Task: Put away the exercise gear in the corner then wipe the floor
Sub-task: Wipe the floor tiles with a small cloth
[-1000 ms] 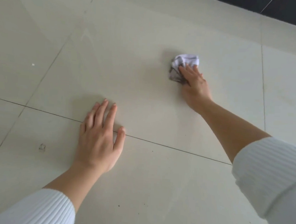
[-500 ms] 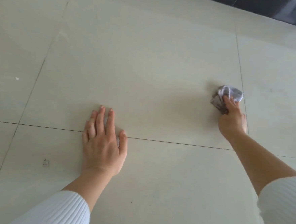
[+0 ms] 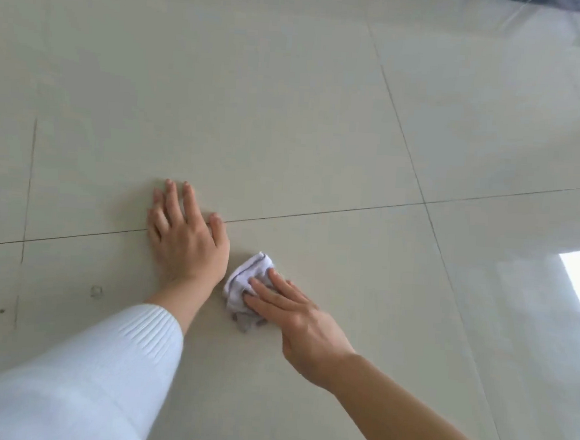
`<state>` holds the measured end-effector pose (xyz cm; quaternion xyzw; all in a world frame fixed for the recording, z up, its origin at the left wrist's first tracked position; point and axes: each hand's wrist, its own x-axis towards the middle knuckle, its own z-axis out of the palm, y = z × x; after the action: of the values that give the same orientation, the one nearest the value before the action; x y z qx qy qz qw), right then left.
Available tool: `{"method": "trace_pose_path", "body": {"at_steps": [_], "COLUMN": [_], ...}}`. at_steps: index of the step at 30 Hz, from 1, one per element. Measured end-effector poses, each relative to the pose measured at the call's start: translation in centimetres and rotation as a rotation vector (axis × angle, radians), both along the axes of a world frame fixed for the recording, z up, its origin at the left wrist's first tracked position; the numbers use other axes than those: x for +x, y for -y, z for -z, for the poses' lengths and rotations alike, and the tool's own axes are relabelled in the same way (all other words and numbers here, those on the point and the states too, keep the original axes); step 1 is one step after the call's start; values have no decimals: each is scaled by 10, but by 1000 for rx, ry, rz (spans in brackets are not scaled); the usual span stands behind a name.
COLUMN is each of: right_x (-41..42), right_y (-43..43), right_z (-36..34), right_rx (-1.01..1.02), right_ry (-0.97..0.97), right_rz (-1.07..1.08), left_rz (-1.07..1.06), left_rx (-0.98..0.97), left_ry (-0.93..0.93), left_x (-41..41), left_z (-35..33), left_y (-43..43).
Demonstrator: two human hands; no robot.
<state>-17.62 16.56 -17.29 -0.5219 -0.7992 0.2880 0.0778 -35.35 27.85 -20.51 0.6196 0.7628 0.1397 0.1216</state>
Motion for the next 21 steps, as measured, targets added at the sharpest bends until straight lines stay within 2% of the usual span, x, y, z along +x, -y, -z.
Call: {"method": "trace_pose_path", "body": {"at_steps": [3,6,10,13,17,19,21], "right_x": [27,68,94,91,80,72,61], "right_y": [7,-25,-80,-119,-153,-150,-130], "right_z": [2,6,5,5,2,-2,-3], "right_rx": [66,110,57,24,2,22,22], "right_ry": [63,116,145,194,253,227,141], "right_rz": [-135,37,314,355,356,373,312], "left_rz": [-7,-25,-18,-12,136,209,246], "left_rx": [12,45,43,17,-102,-128,-69], "left_ry": [5,-23,-42,-44,-26,-9,-42], "left_x": [1,1,-1,-2,-18,-31,-35], "left_z": [1,6,7,5,-1,-1,3], "left_y": [1,0,-1,0,-3,2,17]}}
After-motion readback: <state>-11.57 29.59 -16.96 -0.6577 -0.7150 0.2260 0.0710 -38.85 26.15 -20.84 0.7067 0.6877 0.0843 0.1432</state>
